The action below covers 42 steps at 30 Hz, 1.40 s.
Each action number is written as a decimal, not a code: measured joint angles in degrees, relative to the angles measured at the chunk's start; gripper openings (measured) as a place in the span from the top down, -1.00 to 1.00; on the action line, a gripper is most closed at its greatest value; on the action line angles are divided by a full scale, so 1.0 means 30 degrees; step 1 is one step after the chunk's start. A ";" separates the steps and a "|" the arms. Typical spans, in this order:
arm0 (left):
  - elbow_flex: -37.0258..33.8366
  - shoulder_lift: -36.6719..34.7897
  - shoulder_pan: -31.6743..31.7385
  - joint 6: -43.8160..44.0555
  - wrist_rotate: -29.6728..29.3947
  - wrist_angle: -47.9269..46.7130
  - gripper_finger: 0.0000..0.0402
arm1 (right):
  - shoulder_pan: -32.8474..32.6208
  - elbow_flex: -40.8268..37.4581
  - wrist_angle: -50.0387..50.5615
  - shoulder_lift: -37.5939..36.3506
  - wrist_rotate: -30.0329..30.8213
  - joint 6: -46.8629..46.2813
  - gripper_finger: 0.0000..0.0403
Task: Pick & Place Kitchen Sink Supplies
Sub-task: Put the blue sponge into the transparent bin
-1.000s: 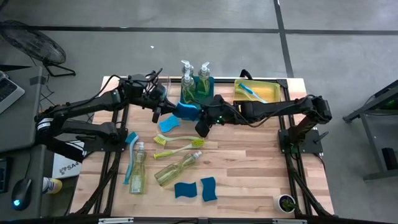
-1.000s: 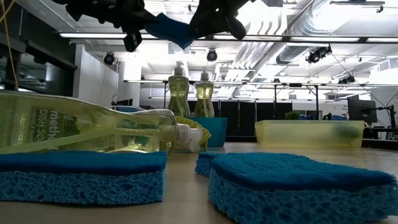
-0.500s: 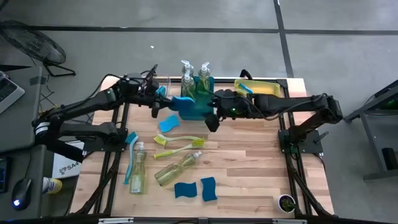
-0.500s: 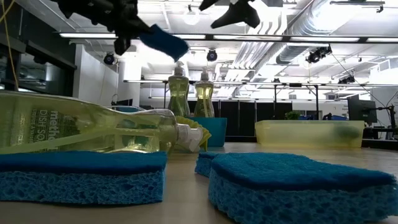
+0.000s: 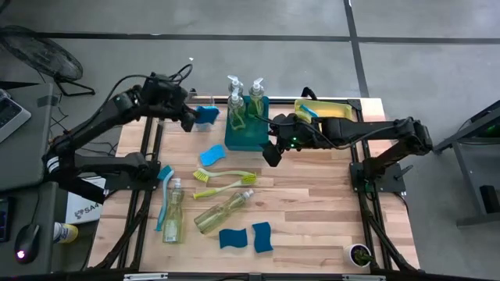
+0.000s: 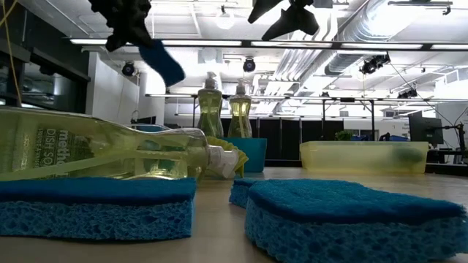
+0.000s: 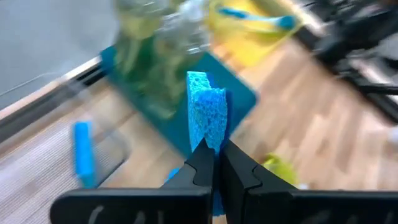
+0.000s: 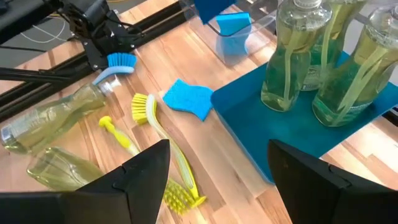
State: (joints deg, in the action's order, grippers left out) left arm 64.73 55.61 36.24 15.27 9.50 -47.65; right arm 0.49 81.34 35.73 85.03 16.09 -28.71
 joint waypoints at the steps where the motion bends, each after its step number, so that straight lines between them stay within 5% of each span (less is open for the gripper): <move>1: 0.0466 0.0357 0.0204 -0.0006 -0.0448 -0.0732 1.00 | 0.0000 0.0000 -0.0002 0.0000 0.0000 0.0000 -0.30; 17: 0.6008 0.6877 0.4627 -0.3690 -0.3318 -0.6594 1.00 | -0.0051 -0.0007 0.0667 0.0000 -0.0055 -0.0607 -0.30; 42: 0.6076 1.1811 0.5425 -0.5460 -0.3258 -0.6284 0.98 | -0.0852 -0.0029 0.1414 0.0007 0.0157 -0.1370 -0.30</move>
State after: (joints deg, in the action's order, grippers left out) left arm 82.96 91.04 52.51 -1.11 -0.27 -66.50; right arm -2.07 81.25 39.97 85.06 16.56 -32.82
